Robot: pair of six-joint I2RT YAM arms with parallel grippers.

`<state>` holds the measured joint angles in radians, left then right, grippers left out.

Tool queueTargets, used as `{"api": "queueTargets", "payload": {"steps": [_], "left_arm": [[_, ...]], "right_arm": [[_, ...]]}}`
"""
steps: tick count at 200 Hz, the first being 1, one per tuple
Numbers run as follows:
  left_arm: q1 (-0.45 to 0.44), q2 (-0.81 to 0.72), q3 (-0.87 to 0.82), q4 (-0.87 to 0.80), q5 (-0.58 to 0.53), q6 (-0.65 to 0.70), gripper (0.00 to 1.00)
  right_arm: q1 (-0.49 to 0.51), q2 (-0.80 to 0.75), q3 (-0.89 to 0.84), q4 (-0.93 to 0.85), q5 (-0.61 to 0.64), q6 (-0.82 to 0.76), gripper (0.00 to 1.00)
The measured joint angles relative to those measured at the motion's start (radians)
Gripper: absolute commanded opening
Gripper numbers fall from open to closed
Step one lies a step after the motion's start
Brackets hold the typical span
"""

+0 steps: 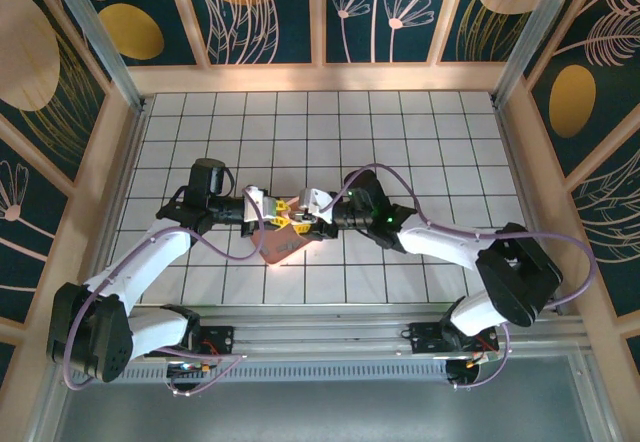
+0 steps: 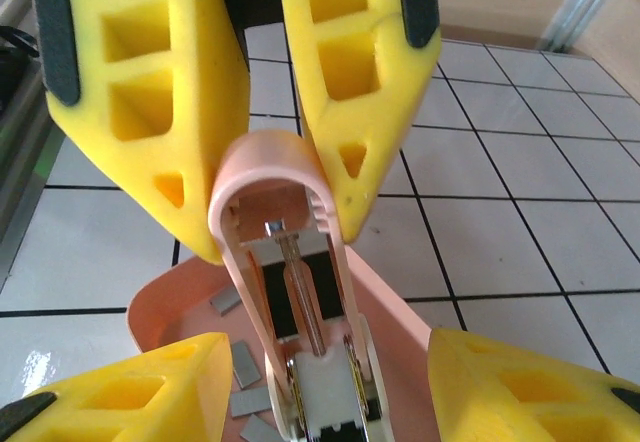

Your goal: Load the staples into the stapler

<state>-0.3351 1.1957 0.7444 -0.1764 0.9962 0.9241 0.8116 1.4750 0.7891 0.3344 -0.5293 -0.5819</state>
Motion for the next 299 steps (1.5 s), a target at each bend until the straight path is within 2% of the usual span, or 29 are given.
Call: {"api": "queueTargets", "payload": {"steps": [54,84,95,107,120,151,178,206,254,274,299], "left_arm": [[0.000,0.000,0.000,0.000,0.016,0.001,0.00],[0.000,0.000,0.000,0.000,0.019,0.003,0.00],[0.000,0.000,0.000,0.000,0.018,0.003,0.00],[0.000,0.000,0.000,0.000,0.018,0.003,0.12],[0.000,-0.004,-0.005,0.010,0.017,-0.009,0.31],[0.000,-0.048,-0.055,0.111,-0.012,-0.088,0.54],[0.000,-0.089,-0.107,0.205,-0.100,-0.198,0.68],[-0.002,-0.117,-0.160,0.324,-0.246,-0.362,0.80],[-0.002,-0.112,-0.180,0.435,-0.515,-0.621,0.89],[-0.002,-0.089,-0.180,0.459,-0.610,-0.709,0.91],[-0.002,-0.060,-0.180,0.471,-0.670,-0.787,0.91]], "right_arm": [[0.000,0.045,0.027,0.001,-0.048,-0.016,0.44],[-0.002,0.049,0.028,0.000,-0.052,-0.027,0.27],[-0.004,0.049,0.028,-0.001,-0.059,-0.034,0.24],[-0.006,0.049,0.028,0.000,-0.063,-0.039,0.23],[-0.007,0.048,0.026,0.006,-0.063,-0.034,0.23],[-0.032,-0.015,-0.058,0.077,-0.015,0.085,0.22],[-0.096,-0.105,-0.138,0.111,0.101,0.298,0.19],[-0.143,-0.162,-0.143,0.087,0.274,0.508,0.16],[-0.279,-0.100,-0.033,-0.142,0.524,0.811,0.15],[-0.338,-0.034,0.014,-0.205,0.583,0.872,0.16],[-0.374,0.037,0.027,-0.241,0.621,0.901,0.16]]}}
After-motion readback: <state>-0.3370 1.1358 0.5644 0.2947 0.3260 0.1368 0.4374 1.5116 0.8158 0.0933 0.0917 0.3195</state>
